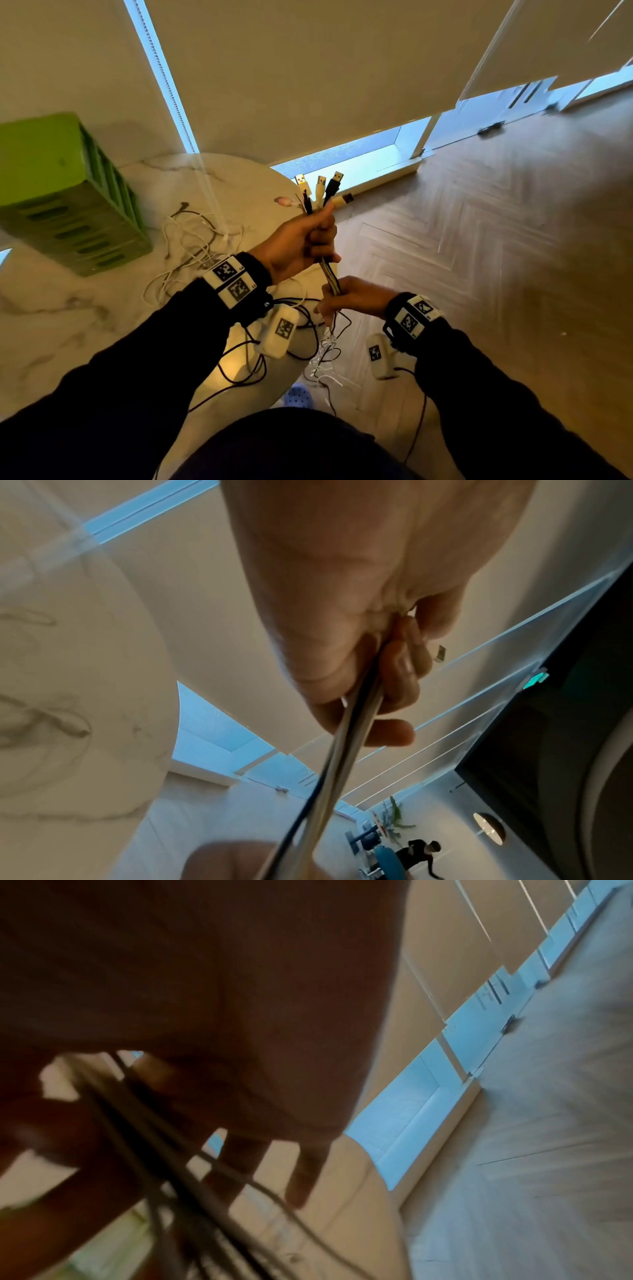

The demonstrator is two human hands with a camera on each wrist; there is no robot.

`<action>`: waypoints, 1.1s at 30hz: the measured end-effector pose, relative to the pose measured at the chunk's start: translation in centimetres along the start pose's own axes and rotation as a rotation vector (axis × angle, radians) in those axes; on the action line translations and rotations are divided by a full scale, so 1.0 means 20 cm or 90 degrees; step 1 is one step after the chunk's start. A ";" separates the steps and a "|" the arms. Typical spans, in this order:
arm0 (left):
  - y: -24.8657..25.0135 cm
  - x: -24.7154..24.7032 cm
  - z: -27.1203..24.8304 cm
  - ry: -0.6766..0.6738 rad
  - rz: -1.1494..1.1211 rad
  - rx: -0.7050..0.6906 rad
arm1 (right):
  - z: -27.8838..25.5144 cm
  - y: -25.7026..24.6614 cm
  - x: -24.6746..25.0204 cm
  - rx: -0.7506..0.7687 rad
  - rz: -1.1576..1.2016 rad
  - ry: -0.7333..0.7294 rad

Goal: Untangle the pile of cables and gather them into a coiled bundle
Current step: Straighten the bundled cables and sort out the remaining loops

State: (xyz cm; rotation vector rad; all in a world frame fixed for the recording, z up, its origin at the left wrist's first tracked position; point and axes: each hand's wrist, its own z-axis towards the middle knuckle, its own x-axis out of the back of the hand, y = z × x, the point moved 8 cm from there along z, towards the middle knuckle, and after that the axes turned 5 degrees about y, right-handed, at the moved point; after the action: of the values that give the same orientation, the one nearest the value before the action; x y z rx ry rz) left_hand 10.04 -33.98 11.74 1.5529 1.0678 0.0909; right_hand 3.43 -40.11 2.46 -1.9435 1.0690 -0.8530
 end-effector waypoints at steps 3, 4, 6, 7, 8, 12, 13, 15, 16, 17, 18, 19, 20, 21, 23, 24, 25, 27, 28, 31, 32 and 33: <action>0.03 0.04 -0.03 -0.001 0.023 -0.011 | 0.06 0.23 0.01 -0.116 -0.204 -0.113; 0.07 0.07 -0.04 0.009 0.014 -0.028 | 0.06 0.32 0.04 -0.159 -0.290 -0.133; 0.15 0.15 -0.06 0.036 -0.023 -0.070 | 0.06 0.46 0.17 -0.228 -0.385 -0.063; 0.19 0.20 -0.07 0.059 -0.041 -0.091 | 0.05 0.49 0.26 -0.242 -0.384 0.033; 0.24 0.26 -0.08 0.090 -0.058 -0.113 | 0.03 0.49 0.36 -0.237 -0.385 0.158; 0.38 0.45 -0.12 0.197 -0.115 -0.206 | -0.04 0.36 0.51 -0.060 -0.477 0.499; 0.40 0.49 -0.14 0.228 -0.127 -0.229 | -0.01 0.35 0.44 -0.034 -0.486 0.474; 0.43 0.54 -0.17 0.298 -0.130 -0.269 | 0.06 0.34 0.22 -0.012 -0.532 0.318; 0.43 0.56 -0.18 0.334 -0.123 -0.288 | 0.09 0.35 0.09 -0.012 -0.547 0.229; 0.43 0.58 -0.19 0.372 -0.110 -0.307 | 0.10 0.33 -0.03 -0.004 -0.550 0.153; 0.42 0.60 -0.20 0.409 -0.094 -0.326 | 0.12 0.31 -0.15 0.007 -0.564 0.089; 0.41 0.62 -0.20 0.442 -0.077 -0.338 | 0.13 0.28 -0.26 0.022 -0.581 0.040; 0.39 0.64 -0.21 0.469 -0.068 -0.346 | 0.13 0.23 -0.35 0.038 -0.599 0.005; 0.37 0.66 -0.22 0.486 -0.063 -0.346 | 0.13 0.20 -0.43 0.038 -0.603 -0.024; 0.34 0.69 -0.25 0.492 -0.061 -0.330 | 0.14 0.19 -0.55 -0.006 -0.544 -0.086; 0.33 0.70 -0.26 0.490 -0.051 -0.315 | 0.15 0.21 -0.58 -0.049 -0.489 -0.115; 0.32 0.72 -0.29 0.490 -0.036 -0.298 | 0.15 0.22 -0.61 -0.080 -0.428 -0.139; 0.31 0.75 -0.35 0.474 -0.008 -0.266 | 0.17 0.20 -0.63 -0.103 -0.301 -0.168; 0.31 0.77 -0.39 0.461 -0.003 -0.255 | 0.19 0.19 -0.63 -0.114 -0.250 -0.180; 0.29 0.82 -0.50 0.422 0.003 -0.240 | 0.25 0.15 -0.51 -0.168 -0.213 -0.134; 0.28 0.84 -0.53 0.422 0.009 -0.237 | 0.29 0.12 -0.47 -0.156 -0.196 -0.105; 0.26 0.86 -0.58 0.430 0.016 -0.233 | 0.32 0.09 -0.43 -0.143 -0.158 -0.069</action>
State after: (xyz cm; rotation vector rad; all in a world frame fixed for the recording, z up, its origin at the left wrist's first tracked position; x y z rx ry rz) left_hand 16.18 -13.47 11.15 1.2159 1.4510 0.8302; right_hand 4.32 -31.30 -3.97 -2.3193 0.9040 -0.7729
